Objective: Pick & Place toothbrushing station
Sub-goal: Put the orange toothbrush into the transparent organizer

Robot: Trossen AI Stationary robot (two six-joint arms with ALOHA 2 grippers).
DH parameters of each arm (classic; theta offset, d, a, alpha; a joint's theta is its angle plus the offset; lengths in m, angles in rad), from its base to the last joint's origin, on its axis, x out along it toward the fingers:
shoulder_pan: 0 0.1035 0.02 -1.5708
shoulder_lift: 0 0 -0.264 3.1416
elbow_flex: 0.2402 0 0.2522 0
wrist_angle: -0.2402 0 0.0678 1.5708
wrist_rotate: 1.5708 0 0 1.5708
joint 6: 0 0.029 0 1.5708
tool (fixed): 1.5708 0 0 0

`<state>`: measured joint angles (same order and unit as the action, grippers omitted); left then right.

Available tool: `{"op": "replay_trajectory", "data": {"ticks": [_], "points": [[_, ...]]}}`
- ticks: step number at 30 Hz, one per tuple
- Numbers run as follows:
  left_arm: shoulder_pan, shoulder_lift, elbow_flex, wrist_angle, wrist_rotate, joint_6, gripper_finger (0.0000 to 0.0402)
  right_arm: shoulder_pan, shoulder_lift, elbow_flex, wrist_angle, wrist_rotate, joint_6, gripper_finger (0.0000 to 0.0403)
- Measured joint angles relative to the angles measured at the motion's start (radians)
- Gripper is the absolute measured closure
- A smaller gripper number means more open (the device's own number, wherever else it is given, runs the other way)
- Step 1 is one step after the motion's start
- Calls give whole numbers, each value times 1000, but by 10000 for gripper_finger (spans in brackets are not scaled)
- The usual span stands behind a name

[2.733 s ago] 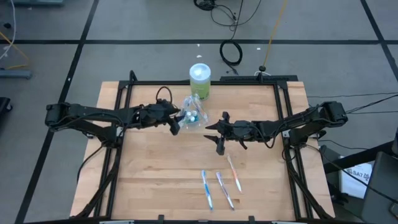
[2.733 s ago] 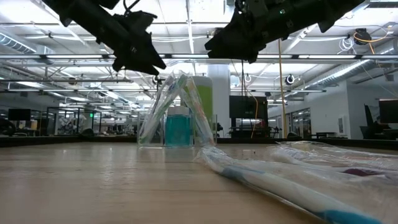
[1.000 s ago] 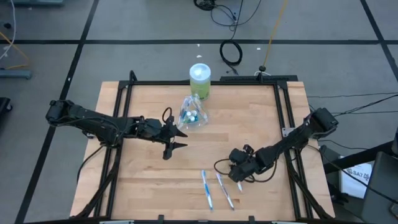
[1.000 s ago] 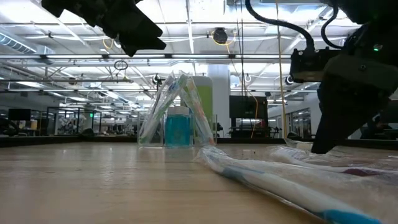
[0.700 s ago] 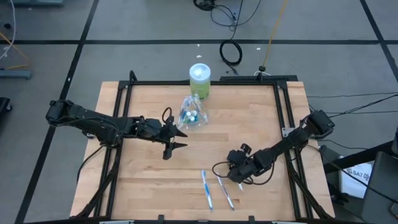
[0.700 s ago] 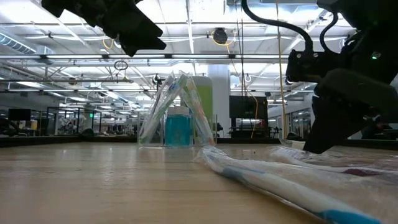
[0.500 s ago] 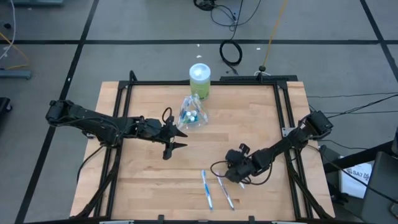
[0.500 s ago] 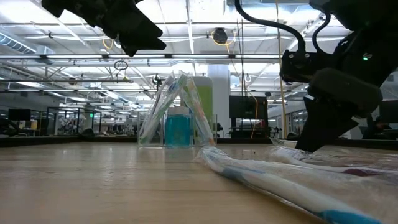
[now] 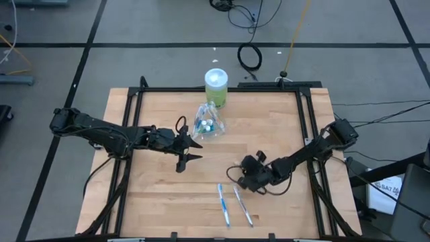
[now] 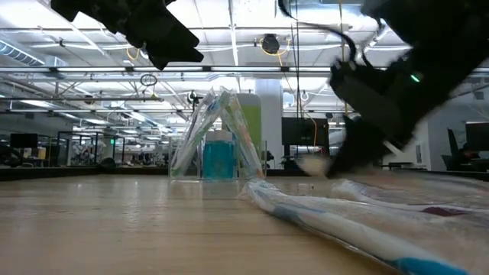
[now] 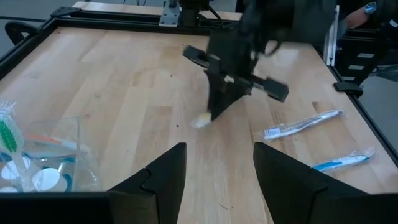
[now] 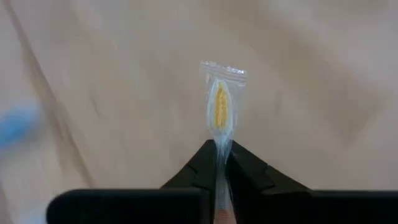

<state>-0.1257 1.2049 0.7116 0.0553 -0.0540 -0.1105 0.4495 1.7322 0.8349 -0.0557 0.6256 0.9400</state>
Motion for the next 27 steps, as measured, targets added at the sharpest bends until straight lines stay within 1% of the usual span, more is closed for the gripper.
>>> {"op": "replay_trajectory", "data": {"ticks": [3, 6, 10, 11, 13, 15, 16, 17, 19, 22, 25, 27], "points": [[0, 0, 0, 1, 0, 1, 211, -39, -32, 3, 150, 67, -148, 395], [0, 0, 0, 12, 0, 2, 211, -98, -71, 0, 302, 105, -368, 395], [0, 0, 0, 40, 0, 3, 211, -199, -127, 3, 685, 97, -707, 388], [0, 0, 0, 48, 0, 4, 211, -222, -133, 3, 793, 66, -795, 388], [0, 0, 0, 63, 0, 16, 211, -269, -139, 3, 1007, -42, -962, 389], [0, 0, 0, 75, 0, 30, 211, -319, -139, 3, 1173, -187, -1090, 392], [0, 0, 0, 81, 0, 34, 211, -345, -140, 3, 1226, -272, -1134, 393], [0, 0, 0, 86, 0, 35, 211, -372, -140, 3, 1259, -346, -1155, 393], [0, 0, 0, 88, 0, 38, 211, -423, -127, 4, 1284, -436, -1144, 393], [0, 0, 0, 88, 0, 39, 211, -487, -92, 4, 1275, -446, -1090, 393], [0, 0, 0, 88, 0, 56, 211, -543, -42, 4, 1312, -448, -1087, 393], [0, 0, 0, 88, 0, 57, 211, -573, -12, 4, 1341, -483, -1099, 393]]}}
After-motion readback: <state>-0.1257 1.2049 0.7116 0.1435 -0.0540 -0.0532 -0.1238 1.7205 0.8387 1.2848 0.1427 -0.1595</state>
